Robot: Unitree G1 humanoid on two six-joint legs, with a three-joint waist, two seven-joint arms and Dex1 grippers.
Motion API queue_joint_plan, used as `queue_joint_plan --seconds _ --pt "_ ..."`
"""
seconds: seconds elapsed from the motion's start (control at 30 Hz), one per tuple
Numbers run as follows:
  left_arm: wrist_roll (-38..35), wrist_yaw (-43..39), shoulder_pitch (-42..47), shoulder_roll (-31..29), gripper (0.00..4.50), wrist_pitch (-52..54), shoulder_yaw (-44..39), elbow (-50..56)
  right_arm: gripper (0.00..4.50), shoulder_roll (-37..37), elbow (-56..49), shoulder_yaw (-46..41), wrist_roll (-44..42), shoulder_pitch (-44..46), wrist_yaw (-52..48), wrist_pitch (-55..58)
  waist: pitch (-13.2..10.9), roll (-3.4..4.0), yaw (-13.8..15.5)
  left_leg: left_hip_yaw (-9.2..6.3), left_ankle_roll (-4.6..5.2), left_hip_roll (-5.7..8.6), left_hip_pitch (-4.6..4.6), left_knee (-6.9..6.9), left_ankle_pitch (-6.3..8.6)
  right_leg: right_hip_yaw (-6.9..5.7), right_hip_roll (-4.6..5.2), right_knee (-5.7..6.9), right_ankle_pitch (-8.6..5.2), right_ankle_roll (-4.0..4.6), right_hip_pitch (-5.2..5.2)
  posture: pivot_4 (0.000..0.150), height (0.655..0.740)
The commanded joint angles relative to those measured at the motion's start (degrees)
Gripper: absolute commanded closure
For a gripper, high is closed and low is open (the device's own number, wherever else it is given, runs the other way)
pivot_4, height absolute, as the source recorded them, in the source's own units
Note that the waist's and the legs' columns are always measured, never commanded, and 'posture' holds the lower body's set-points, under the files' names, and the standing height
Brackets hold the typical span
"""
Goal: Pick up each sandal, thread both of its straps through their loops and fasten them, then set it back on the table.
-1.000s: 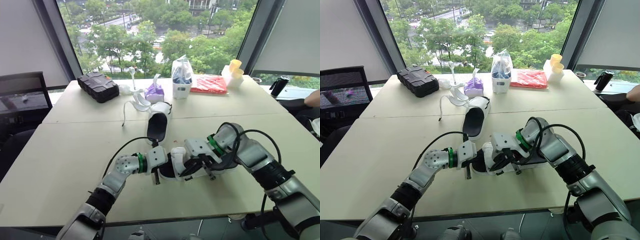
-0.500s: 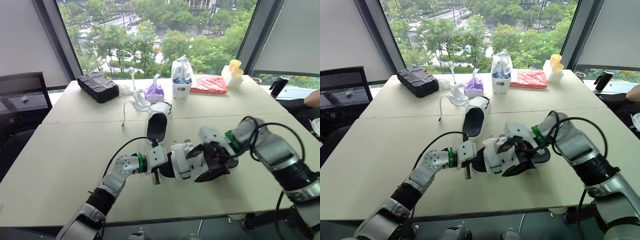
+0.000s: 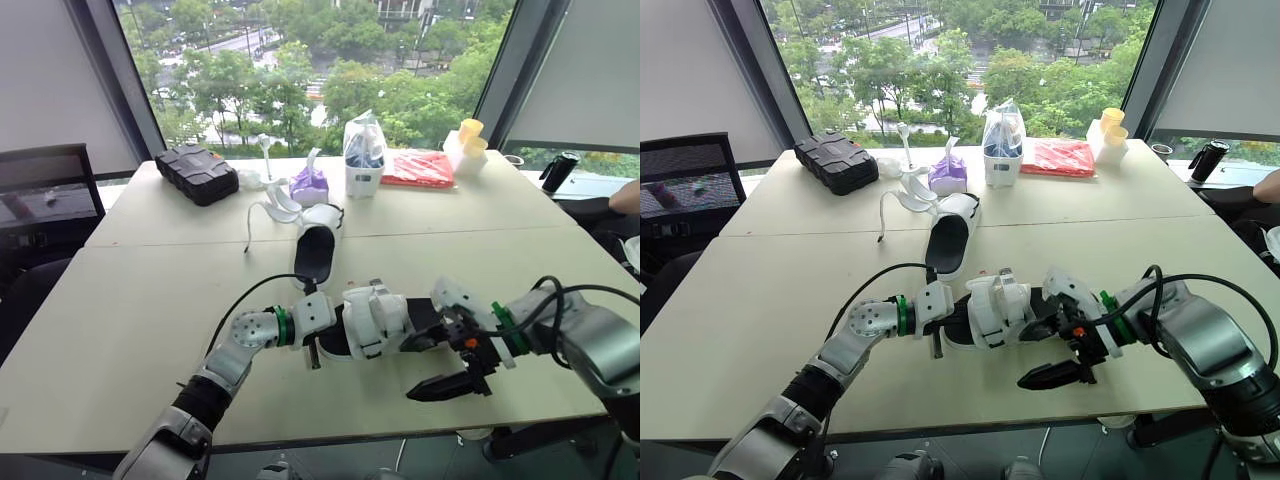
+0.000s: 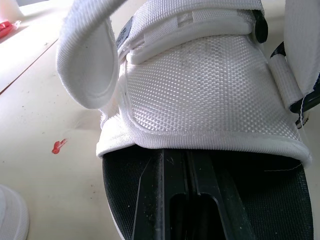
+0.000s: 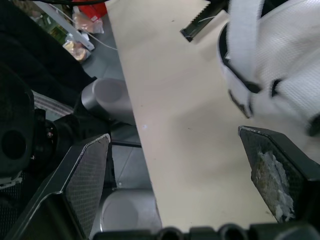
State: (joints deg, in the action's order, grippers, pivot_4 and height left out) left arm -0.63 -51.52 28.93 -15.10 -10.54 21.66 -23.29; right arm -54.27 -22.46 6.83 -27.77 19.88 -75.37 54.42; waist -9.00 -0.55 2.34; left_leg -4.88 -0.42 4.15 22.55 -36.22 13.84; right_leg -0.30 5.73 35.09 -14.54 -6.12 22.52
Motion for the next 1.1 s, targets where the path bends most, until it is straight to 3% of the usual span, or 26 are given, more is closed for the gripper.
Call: queue_joint_plan --seconds 0.03,0.4,1.0,1.1 --pt "4.6 -0.4 -2.3 -1.0 4.5 2.1 3.2 -5.7 0.05 2.5 -1.9 -1.0 -0.1 -2.1 5.5 -1.7 0.0 0.0 0.0 0.0 0.0 0.0 0.0 0.0 0.0 0.0 0.0 -0.01 0.0 0.0 0.0 0.15 0.74" --pt "5.3 -0.8 -2.1 -1.1 4.5 1.2 3.6 -6.5 0.05 5.5 -1.2 0.7 -0.3 -2.7 11.5 -4.3 0.0 -0.02 0.0 0.0 0.01 0.01 0.02 0.0 0.0 -0.01 0.01 -0.02 0.0 -0.01 0.0 0.15 0.74" --pt "5.3 -1.0 -2.1 -1.1 4.5 0.9 3.5 -6.7 0.05 8.9 2.5 5.6 -0.4 0.2 12.4 -4.7 0.0 -0.03 -0.1 -0.01 0.01 -0.01 0.0 0.03 0.0 -0.01 0.01 -0.03 -0.02 0.0 -0.01 0.15 0.74" --pt "5.3 -0.9 -2.2 -1.1 4.5 0.9 3.5 -6.6 0.8 9.0 3.8 6.0 0.3 0.3 12.7 -5.7 0.0 -0.04 -0.1 -0.01 0.0 -0.01 0.0 0.03 0.0 -0.01 0.02 -0.04 -0.02 0.0 -0.01 0.15 0.74"
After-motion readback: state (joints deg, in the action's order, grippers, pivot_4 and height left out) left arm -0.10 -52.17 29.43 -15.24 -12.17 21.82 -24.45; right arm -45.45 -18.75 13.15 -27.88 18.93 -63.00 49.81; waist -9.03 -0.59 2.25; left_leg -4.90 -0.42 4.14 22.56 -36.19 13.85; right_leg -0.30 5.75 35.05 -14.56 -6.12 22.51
